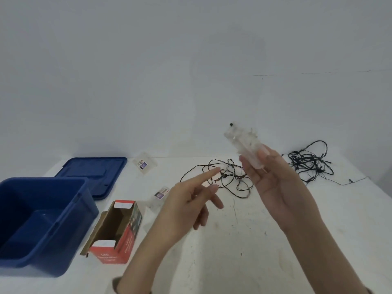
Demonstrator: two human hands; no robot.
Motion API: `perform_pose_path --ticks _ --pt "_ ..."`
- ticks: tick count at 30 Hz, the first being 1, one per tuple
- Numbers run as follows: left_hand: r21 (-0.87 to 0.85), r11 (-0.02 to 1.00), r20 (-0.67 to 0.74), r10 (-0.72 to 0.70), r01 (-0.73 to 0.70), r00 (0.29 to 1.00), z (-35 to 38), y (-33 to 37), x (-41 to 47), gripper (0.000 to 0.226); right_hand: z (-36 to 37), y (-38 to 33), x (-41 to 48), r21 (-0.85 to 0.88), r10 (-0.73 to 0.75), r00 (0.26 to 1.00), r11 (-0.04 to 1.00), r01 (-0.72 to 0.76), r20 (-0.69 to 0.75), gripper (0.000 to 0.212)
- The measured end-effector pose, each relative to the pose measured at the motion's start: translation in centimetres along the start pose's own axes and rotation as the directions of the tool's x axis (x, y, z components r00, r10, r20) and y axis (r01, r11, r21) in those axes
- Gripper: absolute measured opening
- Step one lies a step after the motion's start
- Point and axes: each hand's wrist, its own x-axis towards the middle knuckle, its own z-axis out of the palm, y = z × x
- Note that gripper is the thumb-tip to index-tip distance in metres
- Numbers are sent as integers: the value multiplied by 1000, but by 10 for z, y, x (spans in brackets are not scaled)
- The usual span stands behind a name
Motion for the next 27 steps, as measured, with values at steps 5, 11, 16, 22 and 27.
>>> perform_pose_path --ticks 5,11,16,22,27 --pt "-61 990 146 -116 126 982 4 2 -10 20 -3 6 0 -289 -217 961 944 163 -168 16" --pt "174 970 235 -209 170 949 -3 2 -12 17 -9 21 -6 -844 -588 806 396 362 70 19" --pt "546 835 93 16 -64 996 -22 12 -12 16 -24 22 -3 -915 -556 745 -75 397 369 18" --pt "807 466 45 563 -362 825 -43 14 12 30 -28 19 -10 -949 11 965 186 256 263 25" --pt "569 781 -122 390 -258 913 -41 6 27 15 -20 10 -20 -652 302 887 759 -2 349 26"
